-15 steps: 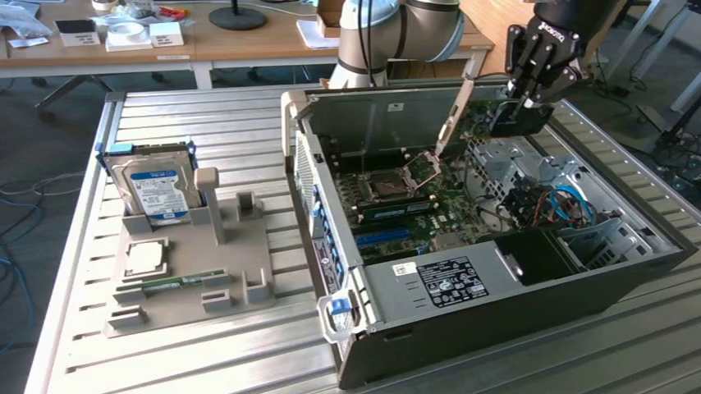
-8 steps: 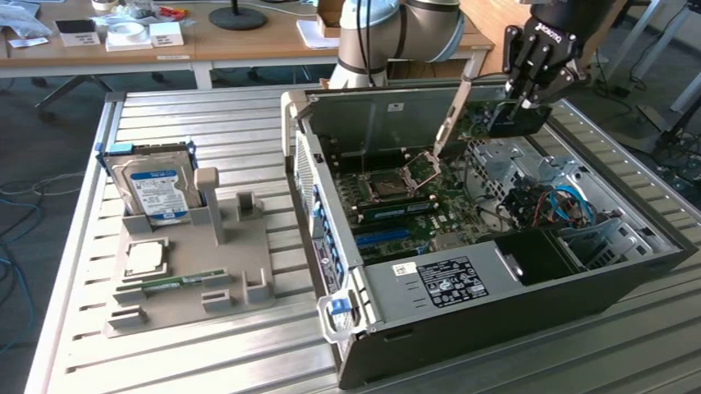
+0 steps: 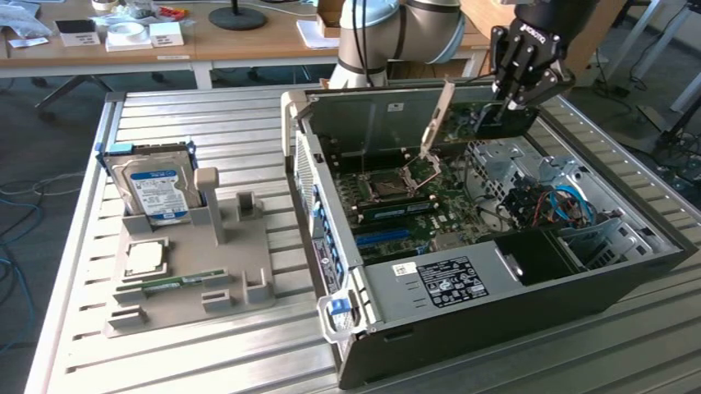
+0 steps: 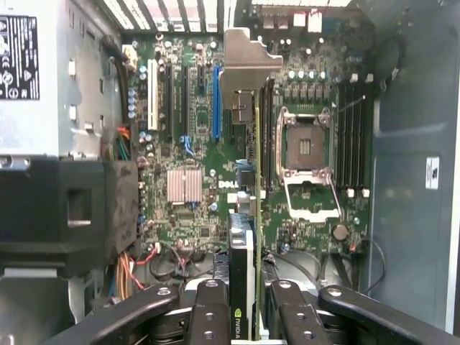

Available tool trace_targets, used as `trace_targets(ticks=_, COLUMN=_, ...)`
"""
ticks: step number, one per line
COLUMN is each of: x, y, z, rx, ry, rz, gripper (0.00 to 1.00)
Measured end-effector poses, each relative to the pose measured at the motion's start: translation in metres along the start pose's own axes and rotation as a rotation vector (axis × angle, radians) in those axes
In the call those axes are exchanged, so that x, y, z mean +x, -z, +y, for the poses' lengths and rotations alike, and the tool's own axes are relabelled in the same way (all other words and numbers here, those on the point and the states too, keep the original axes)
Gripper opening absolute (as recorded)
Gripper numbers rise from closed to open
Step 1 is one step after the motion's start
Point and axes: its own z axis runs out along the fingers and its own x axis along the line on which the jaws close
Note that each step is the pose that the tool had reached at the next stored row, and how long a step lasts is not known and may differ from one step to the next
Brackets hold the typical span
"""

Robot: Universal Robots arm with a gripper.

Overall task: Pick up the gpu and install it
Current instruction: 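Insert the gpu into the slot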

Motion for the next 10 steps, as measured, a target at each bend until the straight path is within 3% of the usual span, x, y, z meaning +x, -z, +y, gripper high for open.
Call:
trace_targets(ticks=6, x=0.0, y=-0.0006, z=0.0142, rx=0.0034, ry=0.0, rz=0.0001, gripper=0.27)
trace_targets(ticks=10, x=0.0, y=-0.0007, z=0.0145, rx=0.0033, ry=0.0, rz=0.0001, gripper=0.27)
